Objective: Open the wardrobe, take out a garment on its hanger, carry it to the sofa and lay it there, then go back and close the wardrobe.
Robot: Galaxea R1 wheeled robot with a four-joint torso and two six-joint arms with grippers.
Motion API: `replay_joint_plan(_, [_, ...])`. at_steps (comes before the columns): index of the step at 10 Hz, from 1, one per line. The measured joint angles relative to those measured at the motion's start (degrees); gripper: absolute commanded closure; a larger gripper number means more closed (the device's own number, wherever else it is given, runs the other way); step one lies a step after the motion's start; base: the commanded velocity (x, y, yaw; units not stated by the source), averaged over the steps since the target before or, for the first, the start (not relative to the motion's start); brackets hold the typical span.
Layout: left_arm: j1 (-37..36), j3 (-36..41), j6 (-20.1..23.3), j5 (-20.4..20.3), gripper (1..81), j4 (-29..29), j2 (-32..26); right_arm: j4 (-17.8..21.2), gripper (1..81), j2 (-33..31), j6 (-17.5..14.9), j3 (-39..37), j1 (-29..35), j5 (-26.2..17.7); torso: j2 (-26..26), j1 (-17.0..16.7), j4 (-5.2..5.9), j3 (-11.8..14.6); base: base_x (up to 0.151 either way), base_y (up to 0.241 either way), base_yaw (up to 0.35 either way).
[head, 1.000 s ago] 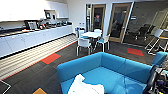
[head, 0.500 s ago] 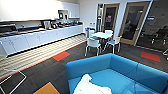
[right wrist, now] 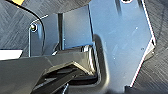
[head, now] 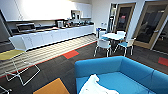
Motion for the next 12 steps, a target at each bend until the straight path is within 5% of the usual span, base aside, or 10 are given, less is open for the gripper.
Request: replay_joint_plan(12, [0.68, -0.02, 0.00, 0.01, 1.0, 3.58, 0.02, 0.00, 1.0, 0.05, -0.13, 0.02, 0.15, 0.00, 0.00, 0.00, 0.00, 0.00, 0.000, 0.000, 0.306])
